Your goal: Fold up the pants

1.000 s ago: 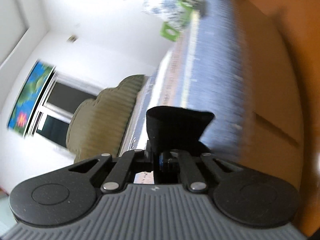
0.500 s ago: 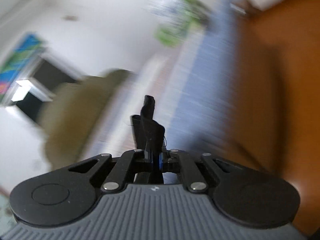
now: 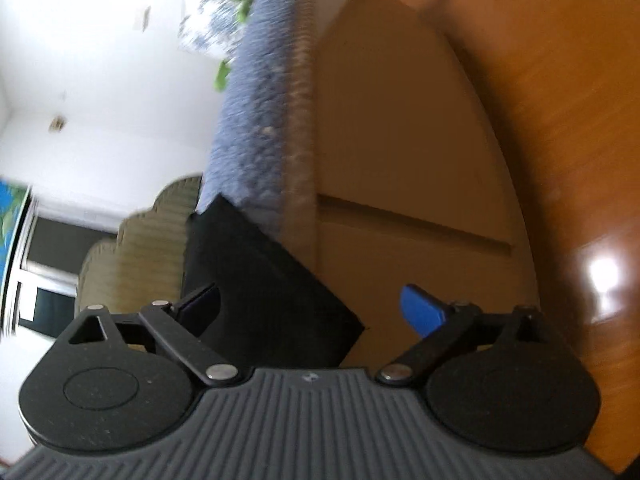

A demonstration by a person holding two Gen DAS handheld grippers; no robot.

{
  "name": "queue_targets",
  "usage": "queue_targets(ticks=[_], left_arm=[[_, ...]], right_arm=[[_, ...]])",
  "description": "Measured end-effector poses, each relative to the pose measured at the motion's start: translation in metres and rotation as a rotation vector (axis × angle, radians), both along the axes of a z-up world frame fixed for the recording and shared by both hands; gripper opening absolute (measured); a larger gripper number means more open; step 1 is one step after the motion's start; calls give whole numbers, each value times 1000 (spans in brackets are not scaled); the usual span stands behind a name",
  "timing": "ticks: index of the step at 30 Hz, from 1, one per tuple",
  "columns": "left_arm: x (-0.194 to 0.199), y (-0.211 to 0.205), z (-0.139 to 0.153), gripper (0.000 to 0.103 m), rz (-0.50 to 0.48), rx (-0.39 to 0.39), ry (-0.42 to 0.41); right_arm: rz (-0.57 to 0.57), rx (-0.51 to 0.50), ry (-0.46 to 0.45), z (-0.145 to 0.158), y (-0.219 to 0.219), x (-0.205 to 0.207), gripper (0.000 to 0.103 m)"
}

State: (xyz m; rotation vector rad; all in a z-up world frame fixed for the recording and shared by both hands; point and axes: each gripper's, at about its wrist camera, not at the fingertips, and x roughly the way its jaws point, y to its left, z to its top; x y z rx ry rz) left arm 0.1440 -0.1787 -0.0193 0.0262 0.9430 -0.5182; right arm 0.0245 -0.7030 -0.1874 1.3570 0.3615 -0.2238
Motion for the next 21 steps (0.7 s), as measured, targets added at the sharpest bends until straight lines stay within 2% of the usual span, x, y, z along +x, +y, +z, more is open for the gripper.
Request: queue_targets(ticks=[2,4,5,6,8,10,12,14,15,16,17,18,21], left_arm=[[-1,-2,2,73,-1,5,-12],[-2,-3,3,73,2,-6,-7],[-2,-3,3,73,2,-11,-3],[-3,-5,3,73,2,-11,0],[-3,-6,2,73,-3,-8,6],[-3,-8,2,73,-11,-3,7],[-3,-9,3,73,-17,0,2],[-2,-9,4,73,-16,1,-3],[-1,-9,4,73,-16,1,-2],[-1,-9,3,73,-15,-1,2],[0,-9,3,73,-15,-4,6],[1,-8,1,73,-14,-8,11],[2,-6,-3,73,-10,-15,29]], right_arm=[[29,-94,-48,12,-1,7,95],[68,-264,-45,37,-6,23,93],[96,-321,-60,48,-10,32,90],[110,-342,-77,55,-16,42,81],[114,-310,-91,55,-31,54,71],[132,-250,-91,46,-43,66,53],[168,-187,-107,36,-49,76,43],[162,-204,-110,33,-49,80,38],[160,-214,-114,34,-49,78,29],[153,-221,-111,36,-49,72,14],[149,-222,-97,36,-50,68,12],[144,-221,-94,35,-49,67,6],[155,-266,-76,42,-46,63,5]])
